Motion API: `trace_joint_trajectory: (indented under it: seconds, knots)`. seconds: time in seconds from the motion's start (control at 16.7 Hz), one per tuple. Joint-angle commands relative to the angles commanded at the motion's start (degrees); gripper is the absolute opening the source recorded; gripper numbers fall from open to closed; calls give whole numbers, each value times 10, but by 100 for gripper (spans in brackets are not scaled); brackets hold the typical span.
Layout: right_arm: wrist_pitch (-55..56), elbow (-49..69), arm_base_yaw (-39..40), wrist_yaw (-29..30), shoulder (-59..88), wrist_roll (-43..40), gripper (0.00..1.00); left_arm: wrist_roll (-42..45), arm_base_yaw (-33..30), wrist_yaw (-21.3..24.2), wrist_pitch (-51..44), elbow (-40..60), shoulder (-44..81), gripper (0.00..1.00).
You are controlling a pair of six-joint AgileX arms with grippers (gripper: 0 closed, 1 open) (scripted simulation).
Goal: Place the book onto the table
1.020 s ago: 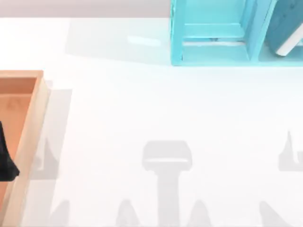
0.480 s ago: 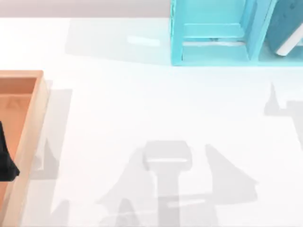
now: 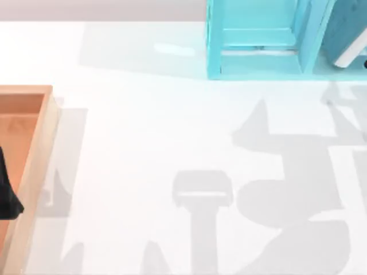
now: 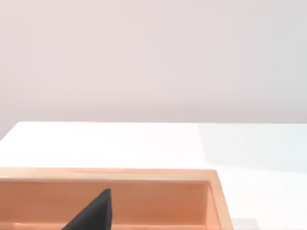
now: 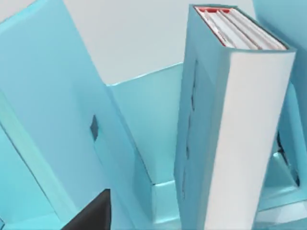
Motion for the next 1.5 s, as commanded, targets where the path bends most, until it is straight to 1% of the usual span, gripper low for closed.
trace_joint_trajectory:
  seconds: [0.18,0.3,0.78,0.96,1.26,1.38,1.5]
  knots:
    - [63,42,1,-12,101,15,100,0,0,0,0,0,0,100]
    - [79,50,0,-16,137,23,100,0,0,0,0,0,0,100]
    - [78,56,0,-14,155,26,100,0,0,0,0,0,0,100]
    - [54,115,3,-10,189,27,100,0,0,0,0,0,0,100]
    - [-15,270,12,0,271,28,100,0,0,0,0,0,0,100]
    - [-35,307,15,3,290,28,100,0,0,0,0,0,0,100]
    - [-42,320,16,4,298,28,100,0,0,0,0,0,0,100]
